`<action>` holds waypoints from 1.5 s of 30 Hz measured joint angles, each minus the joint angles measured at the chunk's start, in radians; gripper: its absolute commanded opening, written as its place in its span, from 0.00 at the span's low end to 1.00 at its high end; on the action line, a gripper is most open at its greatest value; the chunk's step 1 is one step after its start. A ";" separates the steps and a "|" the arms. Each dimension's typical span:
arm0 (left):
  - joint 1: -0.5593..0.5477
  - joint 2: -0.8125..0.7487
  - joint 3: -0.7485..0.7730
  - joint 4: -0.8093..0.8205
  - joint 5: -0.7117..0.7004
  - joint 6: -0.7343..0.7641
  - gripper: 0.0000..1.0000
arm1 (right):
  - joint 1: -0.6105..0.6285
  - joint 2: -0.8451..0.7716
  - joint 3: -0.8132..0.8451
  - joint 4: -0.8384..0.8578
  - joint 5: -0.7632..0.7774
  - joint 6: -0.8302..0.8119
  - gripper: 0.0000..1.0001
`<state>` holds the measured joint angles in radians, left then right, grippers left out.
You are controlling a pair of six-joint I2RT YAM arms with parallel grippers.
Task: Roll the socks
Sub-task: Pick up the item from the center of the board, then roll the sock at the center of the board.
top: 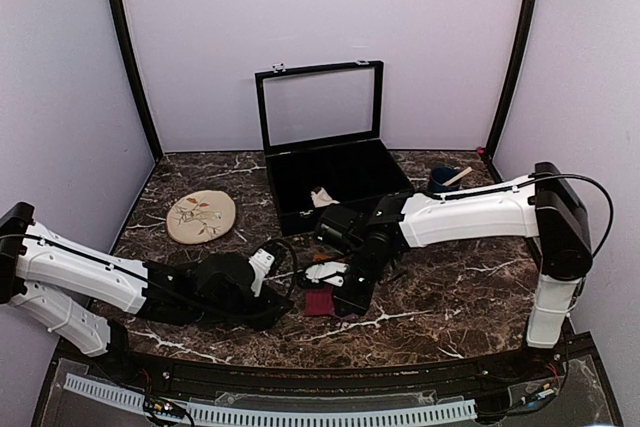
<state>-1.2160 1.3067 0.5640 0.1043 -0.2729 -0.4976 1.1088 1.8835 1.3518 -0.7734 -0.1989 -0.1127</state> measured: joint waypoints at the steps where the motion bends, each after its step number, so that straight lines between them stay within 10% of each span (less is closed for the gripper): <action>1: 0.000 0.014 0.004 0.009 0.009 0.013 0.50 | -0.005 0.001 0.004 -0.014 -0.018 0.000 0.00; 45: -0.103 0.279 0.189 0.080 0.036 0.429 0.47 | -0.107 0.096 0.116 -0.203 -0.377 -0.014 0.00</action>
<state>-1.3186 1.5860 0.7532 0.1848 -0.2371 -0.0685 1.0016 1.9797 1.4673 -0.9768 -0.5758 -0.1265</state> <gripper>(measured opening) 0.498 0.019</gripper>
